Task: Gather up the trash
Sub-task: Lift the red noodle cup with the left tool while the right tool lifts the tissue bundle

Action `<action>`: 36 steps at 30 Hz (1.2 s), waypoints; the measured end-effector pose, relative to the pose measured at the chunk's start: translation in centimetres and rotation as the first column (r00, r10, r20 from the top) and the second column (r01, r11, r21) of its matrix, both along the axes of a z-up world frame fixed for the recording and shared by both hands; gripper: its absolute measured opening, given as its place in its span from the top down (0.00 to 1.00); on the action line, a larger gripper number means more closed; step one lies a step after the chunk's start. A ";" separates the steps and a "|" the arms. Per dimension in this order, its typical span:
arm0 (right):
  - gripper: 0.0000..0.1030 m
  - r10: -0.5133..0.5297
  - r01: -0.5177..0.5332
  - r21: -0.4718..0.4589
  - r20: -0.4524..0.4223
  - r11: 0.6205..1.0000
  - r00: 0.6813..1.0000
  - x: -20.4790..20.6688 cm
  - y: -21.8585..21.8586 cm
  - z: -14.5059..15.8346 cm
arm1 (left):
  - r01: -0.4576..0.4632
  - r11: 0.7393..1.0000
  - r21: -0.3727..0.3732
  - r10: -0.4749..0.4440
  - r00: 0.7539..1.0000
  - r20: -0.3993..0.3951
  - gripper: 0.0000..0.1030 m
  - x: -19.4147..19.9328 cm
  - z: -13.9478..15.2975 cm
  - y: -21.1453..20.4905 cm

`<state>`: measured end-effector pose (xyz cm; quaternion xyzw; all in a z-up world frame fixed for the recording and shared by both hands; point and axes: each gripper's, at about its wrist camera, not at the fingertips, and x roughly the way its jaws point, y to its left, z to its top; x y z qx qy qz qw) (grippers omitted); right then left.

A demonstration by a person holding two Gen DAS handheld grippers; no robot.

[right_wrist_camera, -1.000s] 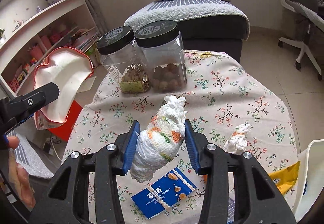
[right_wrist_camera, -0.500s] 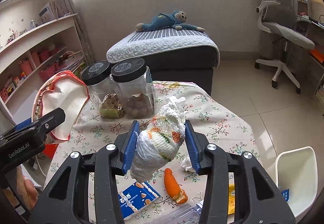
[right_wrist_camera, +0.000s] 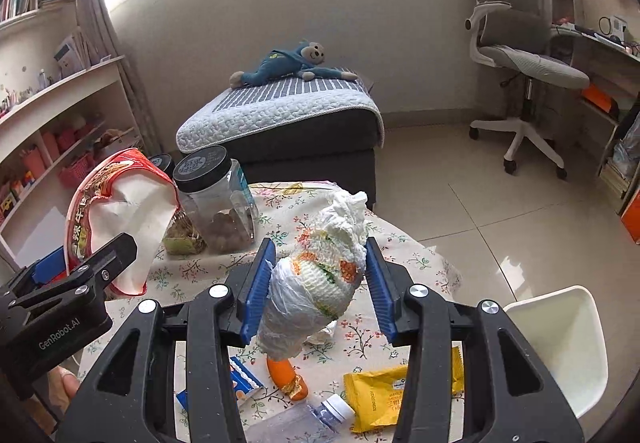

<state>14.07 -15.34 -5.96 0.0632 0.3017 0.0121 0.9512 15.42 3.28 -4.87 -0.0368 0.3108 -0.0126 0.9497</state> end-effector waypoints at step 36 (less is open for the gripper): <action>0.58 -0.278 0.278 -0.055 0.004 0.959 0.960 -5.4 -15.6 0.3 | 0.241 0.971 0.000 -0.240 0.969 0.053 0.10 -2.8 1.1 -15.1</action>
